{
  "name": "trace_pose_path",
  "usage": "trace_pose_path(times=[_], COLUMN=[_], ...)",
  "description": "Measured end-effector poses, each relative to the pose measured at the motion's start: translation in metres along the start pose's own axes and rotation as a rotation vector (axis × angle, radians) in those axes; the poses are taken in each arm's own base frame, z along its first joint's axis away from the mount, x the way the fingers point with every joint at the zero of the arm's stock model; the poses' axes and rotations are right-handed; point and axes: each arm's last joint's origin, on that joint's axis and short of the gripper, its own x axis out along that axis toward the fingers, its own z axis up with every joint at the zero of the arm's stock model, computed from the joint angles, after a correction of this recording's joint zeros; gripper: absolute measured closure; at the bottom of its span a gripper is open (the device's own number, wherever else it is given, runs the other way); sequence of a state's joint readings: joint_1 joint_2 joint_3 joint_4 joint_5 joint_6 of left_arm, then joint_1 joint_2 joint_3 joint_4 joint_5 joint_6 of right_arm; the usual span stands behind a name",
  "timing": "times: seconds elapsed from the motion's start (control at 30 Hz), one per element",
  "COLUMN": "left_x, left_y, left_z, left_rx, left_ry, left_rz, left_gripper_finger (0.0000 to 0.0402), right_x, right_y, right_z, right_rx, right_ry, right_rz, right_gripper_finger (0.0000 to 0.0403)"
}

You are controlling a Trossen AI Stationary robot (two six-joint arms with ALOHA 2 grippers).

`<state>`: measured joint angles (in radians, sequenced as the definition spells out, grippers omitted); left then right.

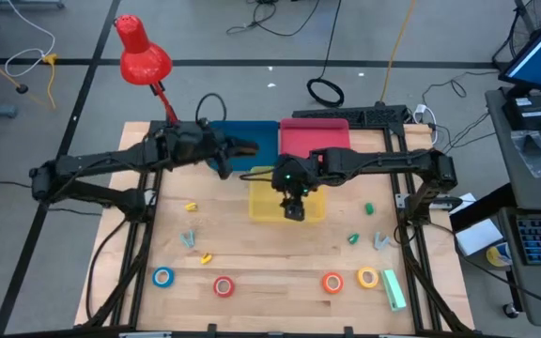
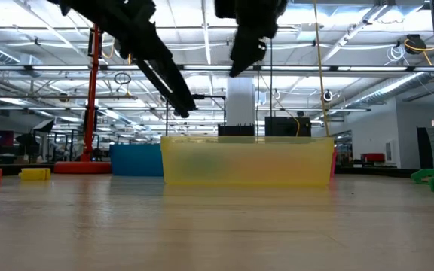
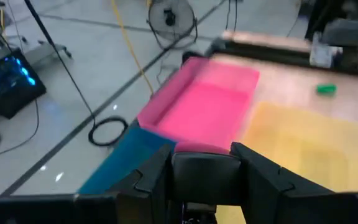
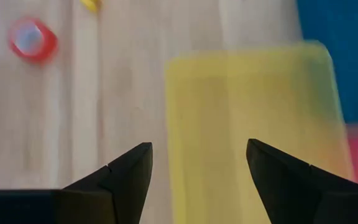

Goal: Pick and place Stapler, Stapler remover, tape
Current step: Put the black stapler into the blue bin

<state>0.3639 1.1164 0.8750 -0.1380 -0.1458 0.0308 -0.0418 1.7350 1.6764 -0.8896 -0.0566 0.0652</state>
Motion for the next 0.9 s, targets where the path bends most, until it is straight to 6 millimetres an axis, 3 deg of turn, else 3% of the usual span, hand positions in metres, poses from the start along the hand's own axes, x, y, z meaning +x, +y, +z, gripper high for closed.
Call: trace_pose_path(times=[0.2,0.5,0.7,0.9], left_x=[0.023,0.066,0.088,0.109], left_y=[0.036,0.077,0.103,0.114], left_z=[-0.004,-0.03,-0.048,-0.064], left_rx=[-0.018,-0.039,-0.069,-0.064], left_ry=[-0.017,0.026,0.006,-0.02], left_rz=[-0.026,-0.088,-0.147,-0.171], left_gripper_finger=[0.0255,0.0255,0.0254,0.0254], right_x=[-0.023,-0.055,-0.064,-0.066], right_y=[-0.006,-0.022,-0.033,-0.041], right_z=[-0.002,-0.006,-0.009,-0.009], right_rx=[-0.072,-0.046,0.005,0.026], right_ry=[-0.039,-0.099,-0.112,-0.113], right_rz=[-0.097,-0.196,-0.216,-0.23], right_gripper_finger=[0.0149,0.0149,0.0149,0.0149])
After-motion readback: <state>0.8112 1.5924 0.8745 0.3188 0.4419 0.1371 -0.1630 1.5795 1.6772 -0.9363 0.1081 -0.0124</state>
